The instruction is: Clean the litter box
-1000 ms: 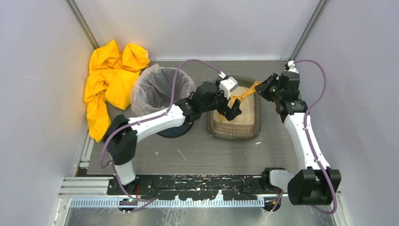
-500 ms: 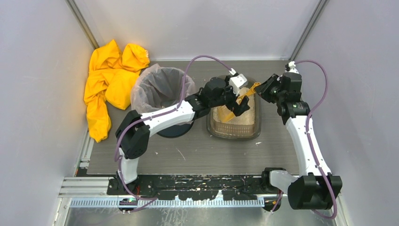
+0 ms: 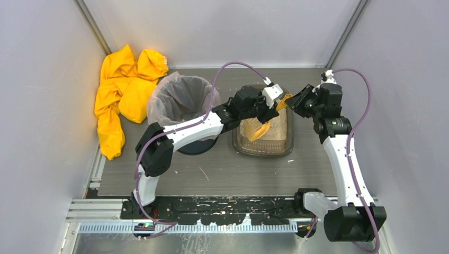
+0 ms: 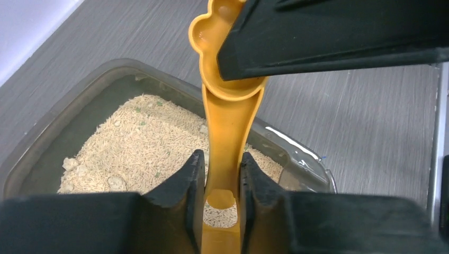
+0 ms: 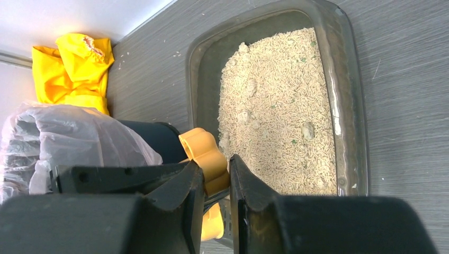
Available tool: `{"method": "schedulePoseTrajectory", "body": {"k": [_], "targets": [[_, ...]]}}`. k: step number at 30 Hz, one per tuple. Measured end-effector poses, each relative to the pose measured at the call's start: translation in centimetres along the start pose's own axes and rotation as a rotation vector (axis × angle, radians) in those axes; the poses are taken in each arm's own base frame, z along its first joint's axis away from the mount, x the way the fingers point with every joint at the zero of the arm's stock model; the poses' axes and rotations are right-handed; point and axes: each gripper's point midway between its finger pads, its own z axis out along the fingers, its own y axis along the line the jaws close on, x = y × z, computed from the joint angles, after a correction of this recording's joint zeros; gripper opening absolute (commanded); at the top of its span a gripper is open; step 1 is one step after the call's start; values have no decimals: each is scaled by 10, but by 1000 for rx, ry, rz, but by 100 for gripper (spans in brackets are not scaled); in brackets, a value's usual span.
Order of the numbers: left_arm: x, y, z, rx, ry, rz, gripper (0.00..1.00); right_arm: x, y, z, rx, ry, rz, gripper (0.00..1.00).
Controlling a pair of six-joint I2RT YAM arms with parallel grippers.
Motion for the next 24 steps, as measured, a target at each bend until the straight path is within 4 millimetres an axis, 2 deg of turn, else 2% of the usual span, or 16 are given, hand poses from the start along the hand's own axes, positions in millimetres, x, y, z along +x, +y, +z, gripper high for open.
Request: {"method": "schedulePoseTrajectory", "body": {"k": [1,6,7,10,11,13,15,16,19,24], "targets": [[1,-1,1,10,-2,6,1,-1,1,-3,0,-6,-6,1],[1,-7,2,19,-6,15,0,1,0,-6,5,5,-11,1],[2,-7,2,19,-4,15,0,2,0,-7,7,9,-10,8],[5,-6,1,12,-11,14,0,4,-1,-7,11,15,-8,52],[5,-6,0,7,-12,15,0,5,0,-7,6,20,-2,59],[16,0,-4,-34,6,10,0,4,4,-8,-10,17,10,67],[35,6,-9,-80,34,15,0,2,7,-9,-18,10,24,71],[39,8,-9,-103,28,23,0,1,7,-10,-20,8,27,72],[34,16,-13,-198,-22,64,0,-2,12,-14,-31,-2,50,74],[29,6,-17,-285,-75,136,0,-10,19,-18,-35,-20,66,75]]}}
